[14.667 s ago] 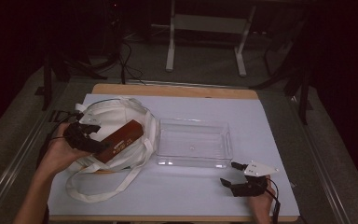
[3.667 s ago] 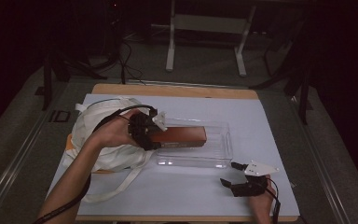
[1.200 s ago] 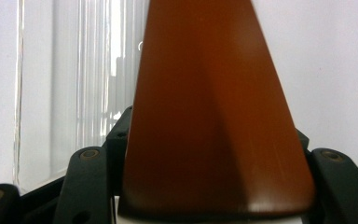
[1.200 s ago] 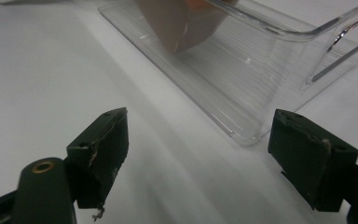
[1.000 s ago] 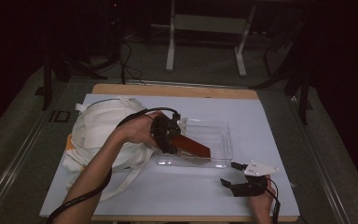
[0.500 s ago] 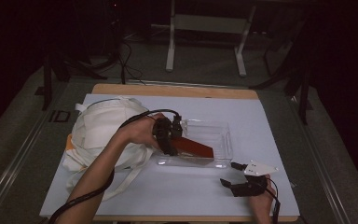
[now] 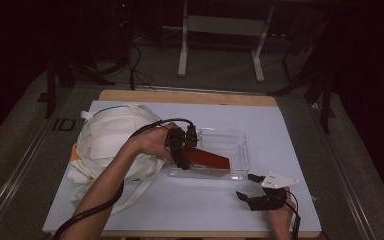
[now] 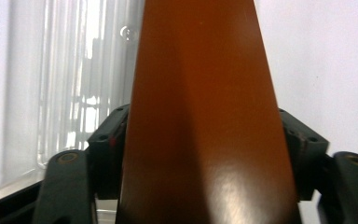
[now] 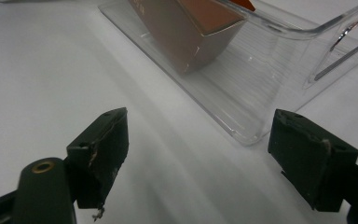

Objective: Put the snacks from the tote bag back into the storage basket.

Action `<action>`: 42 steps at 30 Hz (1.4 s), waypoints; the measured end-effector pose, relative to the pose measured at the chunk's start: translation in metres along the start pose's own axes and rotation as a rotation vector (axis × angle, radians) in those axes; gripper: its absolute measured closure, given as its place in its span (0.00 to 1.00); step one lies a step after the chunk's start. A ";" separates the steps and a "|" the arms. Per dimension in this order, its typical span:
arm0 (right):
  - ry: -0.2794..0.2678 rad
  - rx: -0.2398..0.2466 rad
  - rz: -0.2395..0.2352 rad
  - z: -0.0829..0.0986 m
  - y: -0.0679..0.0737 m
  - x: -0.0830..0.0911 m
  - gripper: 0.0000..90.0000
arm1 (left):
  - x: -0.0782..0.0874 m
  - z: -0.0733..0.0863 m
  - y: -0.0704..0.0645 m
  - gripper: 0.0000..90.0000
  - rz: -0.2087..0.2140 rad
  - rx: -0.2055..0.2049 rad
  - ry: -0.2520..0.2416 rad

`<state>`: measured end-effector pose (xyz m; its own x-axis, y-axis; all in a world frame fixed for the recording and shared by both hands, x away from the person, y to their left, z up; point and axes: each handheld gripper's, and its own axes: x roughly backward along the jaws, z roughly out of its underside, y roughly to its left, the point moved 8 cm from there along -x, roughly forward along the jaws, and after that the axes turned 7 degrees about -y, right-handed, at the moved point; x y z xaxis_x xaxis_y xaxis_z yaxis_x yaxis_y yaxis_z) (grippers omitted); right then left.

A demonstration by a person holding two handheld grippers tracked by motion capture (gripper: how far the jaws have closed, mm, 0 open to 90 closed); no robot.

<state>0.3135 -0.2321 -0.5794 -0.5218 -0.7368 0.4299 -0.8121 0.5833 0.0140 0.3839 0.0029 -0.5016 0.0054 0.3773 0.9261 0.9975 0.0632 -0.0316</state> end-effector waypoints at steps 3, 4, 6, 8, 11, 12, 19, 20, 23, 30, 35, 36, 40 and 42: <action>0.000 0.000 0.000 0.000 0.000 0.000 0.22 | -0.002 -0.001 0.000 0.34 -0.002 -0.001 0.001; 0.000 0.000 0.000 0.000 0.000 0.000 0.22 | -0.003 -0.001 0.000 0.34 0.001 0.002 -0.001; 0.000 0.000 0.000 0.000 0.000 0.000 0.22 | -0.003 -0.002 0.000 0.34 -0.008 0.002 -0.002; 0.000 0.000 0.000 0.000 0.000 0.000 0.22 | -0.003 -0.003 -0.001 0.32 -0.003 0.006 -0.005; 0.000 -0.001 -0.001 0.000 0.000 0.000 0.22 | -0.002 -0.002 -0.001 0.32 0.002 0.010 -0.002; 0.000 -0.001 -0.001 0.000 0.000 0.000 0.22 | -0.003 -0.002 0.000 0.32 0.002 0.011 -0.002; 0.000 -0.001 -0.001 0.000 0.000 0.000 0.22 | -0.002 0.001 0.000 0.31 0.000 0.021 0.013; 0.000 -0.001 -0.001 0.000 0.000 0.000 0.22 | -0.002 0.002 0.000 0.31 0.001 0.019 0.018; 0.000 -0.001 -0.001 0.000 0.000 0.000 0.22 | -0.001 0.002 -0.002 0.31 0.018 0.024 0.005; 0.001 0.000 -0.002 0.000 0.000 0.000 0.22 | 0.005 0.000 -0.003 0.31 0.011 0.020 -0.005; 0.001 -0.002 -0.002 0.000 0.000 0.000 0.22 | 0.008 0.002 -0.003 0.31 -0.001 0.020 -0.012; 0.001 -0.001 -0.002 0.000 0.000 0.000 0.22 | 0.010 0.002 -0.003 0.31 -0.002 0.018 -0.014; 0.001 -0.002 -0.002 0.000 0.000 0.000 0.22 | 0.012 0.003 -0.004 0.31 -0.010 0.020 -0.016; 0.000 -0.002 -0.001 0.000 0.000 0.000 0.22 | 0.014 0.004 -0.004 0.31 -0.015 0.010 -0.020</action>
<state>0.3134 -0.2319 -0.5794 -0.5206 -0.7376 0.4300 -0.8124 0.5829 0.0165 0.3800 0.0113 -0.4897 -0.0109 0.3946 0.9188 0.9967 0.0783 -0.0218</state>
